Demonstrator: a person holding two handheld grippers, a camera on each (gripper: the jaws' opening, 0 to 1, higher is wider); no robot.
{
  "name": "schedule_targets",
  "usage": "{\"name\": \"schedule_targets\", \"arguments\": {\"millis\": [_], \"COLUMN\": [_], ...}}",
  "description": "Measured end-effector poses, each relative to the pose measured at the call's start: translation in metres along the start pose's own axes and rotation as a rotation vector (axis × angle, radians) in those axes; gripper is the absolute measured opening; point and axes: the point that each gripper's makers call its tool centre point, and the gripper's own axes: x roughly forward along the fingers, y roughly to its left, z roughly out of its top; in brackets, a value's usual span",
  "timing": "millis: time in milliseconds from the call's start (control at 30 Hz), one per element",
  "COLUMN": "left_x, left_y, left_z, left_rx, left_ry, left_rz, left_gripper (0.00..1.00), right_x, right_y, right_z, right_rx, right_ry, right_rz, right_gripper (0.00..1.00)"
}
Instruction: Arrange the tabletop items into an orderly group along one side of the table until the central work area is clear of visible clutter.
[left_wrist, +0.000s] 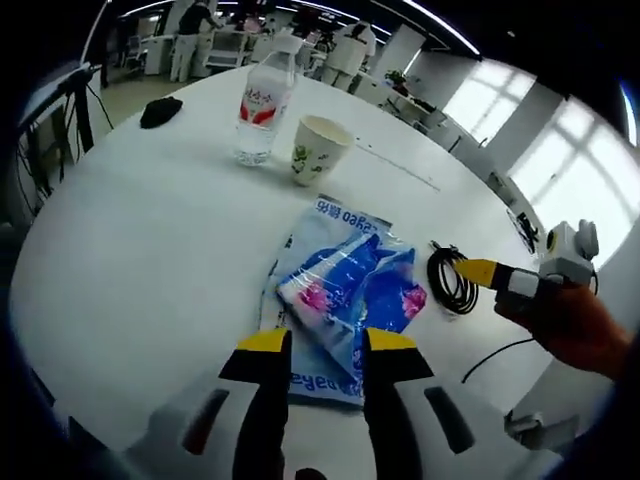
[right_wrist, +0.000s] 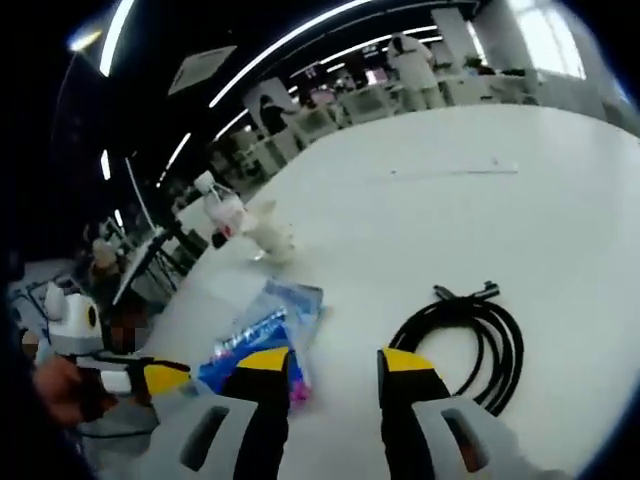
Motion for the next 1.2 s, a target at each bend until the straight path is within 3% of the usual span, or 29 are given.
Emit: {"name": "schedule_targets", "arguments": {"millis": [333,533,733,1200], "left_x": [0.005,0.011,0.015,0.024], "left_y": [-0.006,-0.005,-0.002,-0.002], "left_z": [-0.006,-0.009,-0.010,-0.011], "left_rx": [0.001,0.002,0.004,0.026], "left_ry": [0.005,0.006,0.011,0.018], "left_rz": [-0.003,0.006,0.015,0.010], "left_gripper": [0.24,0.23,0.23,0.16], "right_x": [0.016,0.028,0.041,0.044], "right_y": [0.014,0.032,0.032,0.036], "right_z": [0.001,-0.010,-0.013,-0.017], "right_rx": [-0.038,-0.139,-0.194,-0.204], "right_ry": [0.042,0.115,0.156,0.179], "right_rz": [0.054,0.077,0.089,0.079], "right_gripper": [0.32,0.31,0.29,0.21]}}
